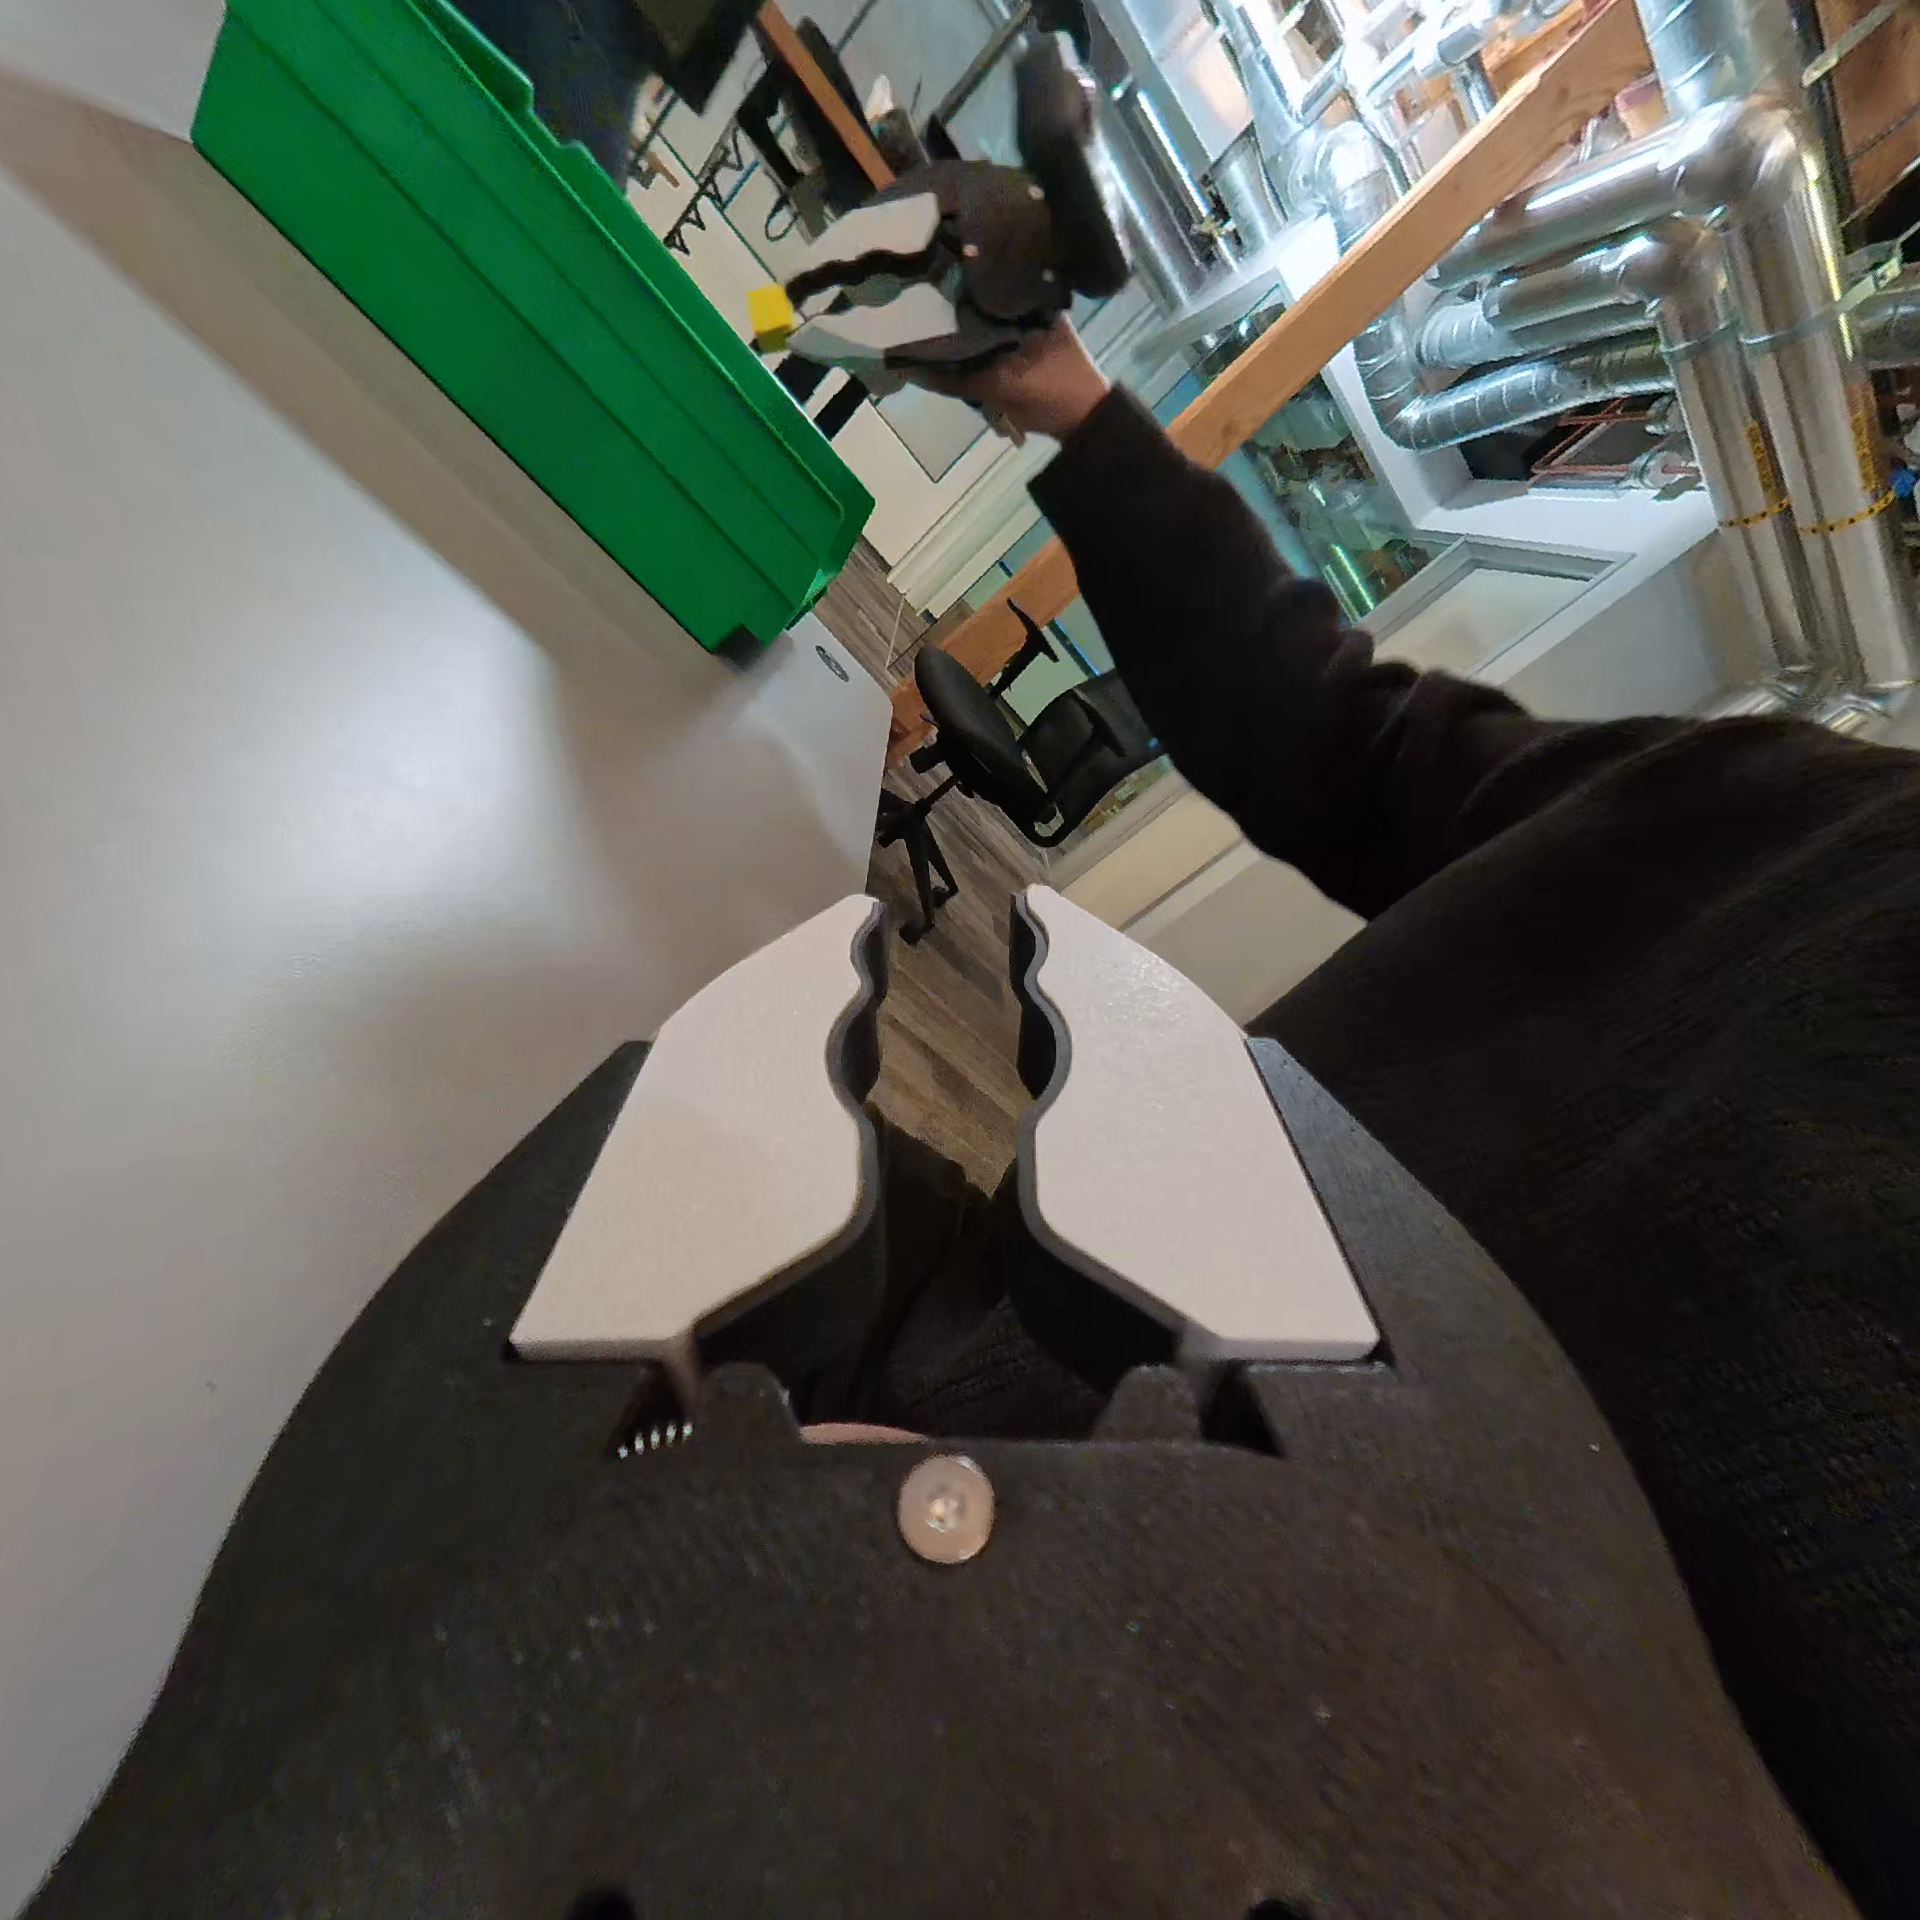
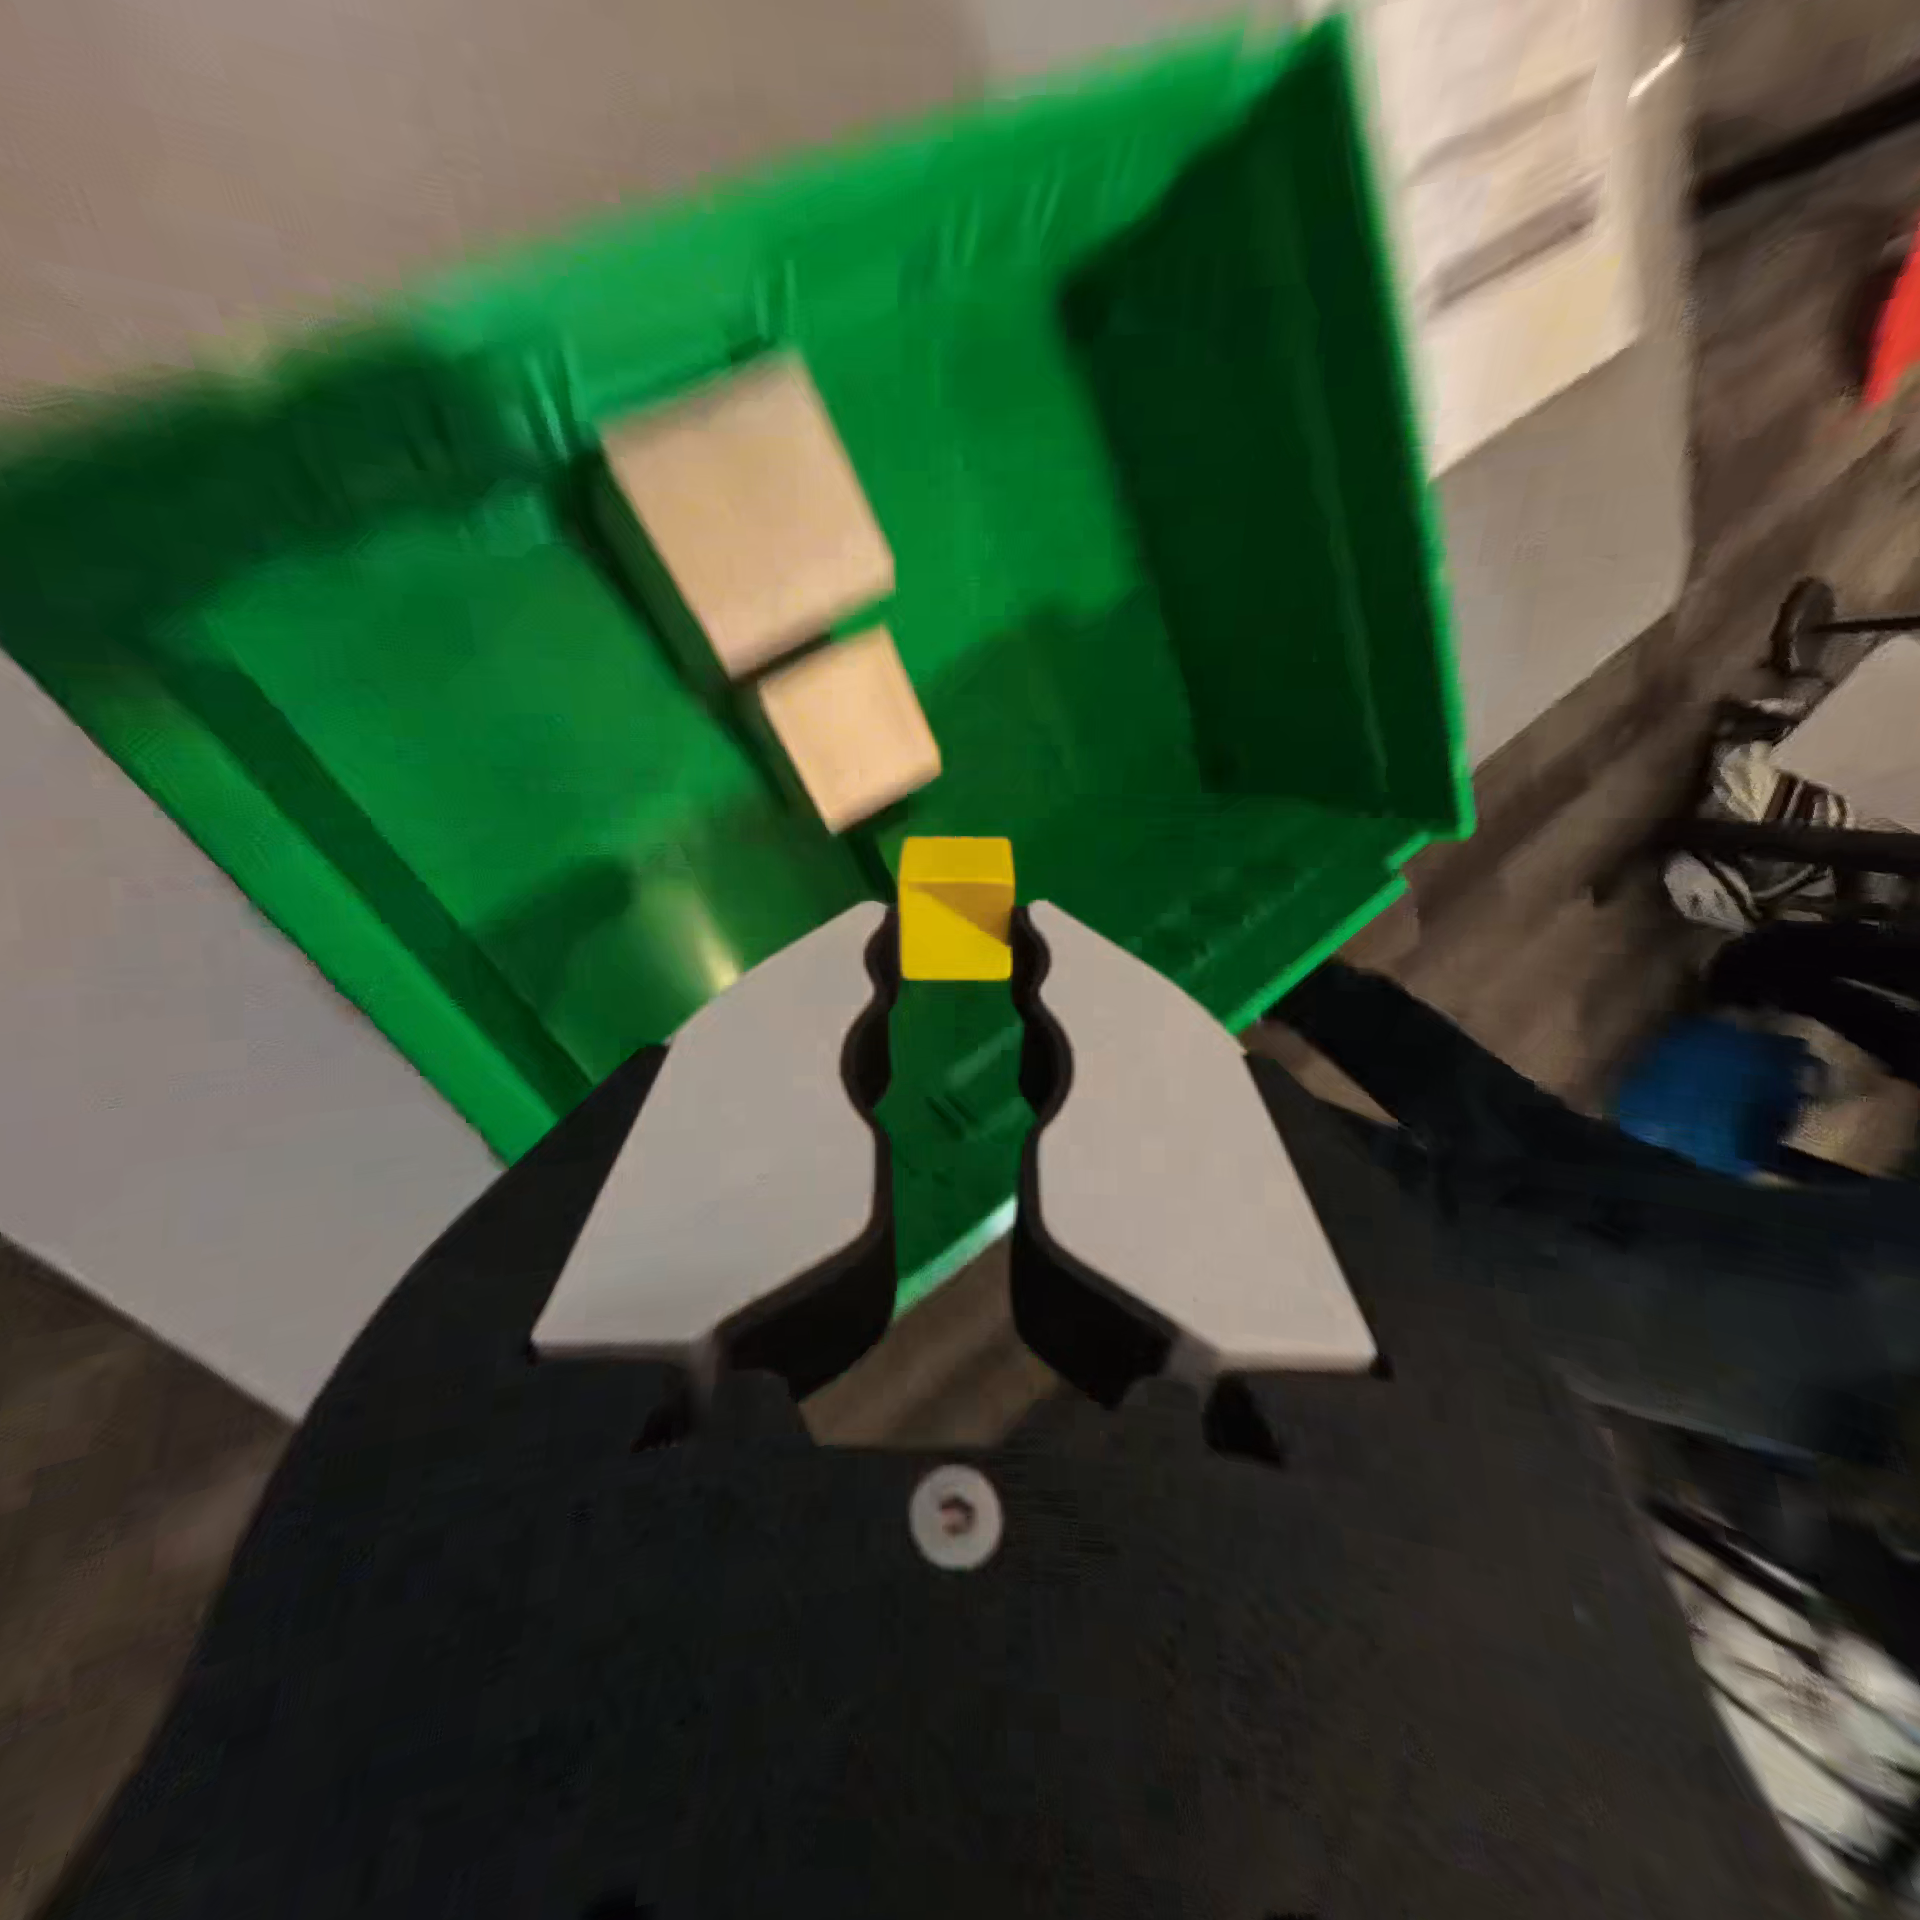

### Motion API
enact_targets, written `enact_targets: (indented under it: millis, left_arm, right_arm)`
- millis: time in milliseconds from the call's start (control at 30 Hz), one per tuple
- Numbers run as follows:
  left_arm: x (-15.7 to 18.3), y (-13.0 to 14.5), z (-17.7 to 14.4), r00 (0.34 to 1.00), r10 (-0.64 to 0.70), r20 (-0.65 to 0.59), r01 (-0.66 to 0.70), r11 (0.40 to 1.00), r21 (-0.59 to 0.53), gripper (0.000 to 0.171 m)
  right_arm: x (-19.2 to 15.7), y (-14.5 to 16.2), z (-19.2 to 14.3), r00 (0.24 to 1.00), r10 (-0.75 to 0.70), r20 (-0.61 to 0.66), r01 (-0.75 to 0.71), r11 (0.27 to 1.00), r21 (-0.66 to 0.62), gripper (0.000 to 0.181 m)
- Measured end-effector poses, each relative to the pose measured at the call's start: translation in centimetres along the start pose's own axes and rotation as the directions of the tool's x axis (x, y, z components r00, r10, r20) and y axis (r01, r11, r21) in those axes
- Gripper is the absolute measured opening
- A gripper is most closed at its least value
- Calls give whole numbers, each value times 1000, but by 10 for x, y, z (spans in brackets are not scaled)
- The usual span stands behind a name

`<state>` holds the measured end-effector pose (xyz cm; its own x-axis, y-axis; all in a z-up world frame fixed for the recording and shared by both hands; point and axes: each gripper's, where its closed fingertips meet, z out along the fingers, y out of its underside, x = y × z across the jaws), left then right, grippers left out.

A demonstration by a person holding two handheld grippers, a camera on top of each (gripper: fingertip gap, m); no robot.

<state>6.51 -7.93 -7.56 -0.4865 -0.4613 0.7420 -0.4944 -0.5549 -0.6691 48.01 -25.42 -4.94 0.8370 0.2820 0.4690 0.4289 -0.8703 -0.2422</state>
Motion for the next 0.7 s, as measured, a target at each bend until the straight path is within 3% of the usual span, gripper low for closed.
enact_targets:
  millis: [100, 233, 333, 500, 700]
  left_arm:
    - [-2, 5, 4, 1000, 7, 5, -7, 1000, -27, 22]
    - [-6, 13, 8, 998, 56, 29, -54, 996, -73, 22]
    - [-5, 18, 10, 997, 80, 23, -77, 991, -107, 23]
    - [-3, 20, 14, 999, 45, 1, -44, 993, -111, 22]
    - [-3, 16, 15, 999, -42, -30, 39, 996, -76, 21]
  right_arm:
    - [-3, 27, 29, 976, -139, 166, 165, 974, -158, 21]
    - [4, 51, 60, 918, -273, 287, 357, 883, -305, 21]
    - [1, 59, 79, 887, -269, 375, 396, 860, -322, 21]
    - [5, 74, 95, 854, -336, 397, 489, 778, -394, 21]
    - [-1, 74, 106, 841, -336, 424, 494, 795, -351, 21]
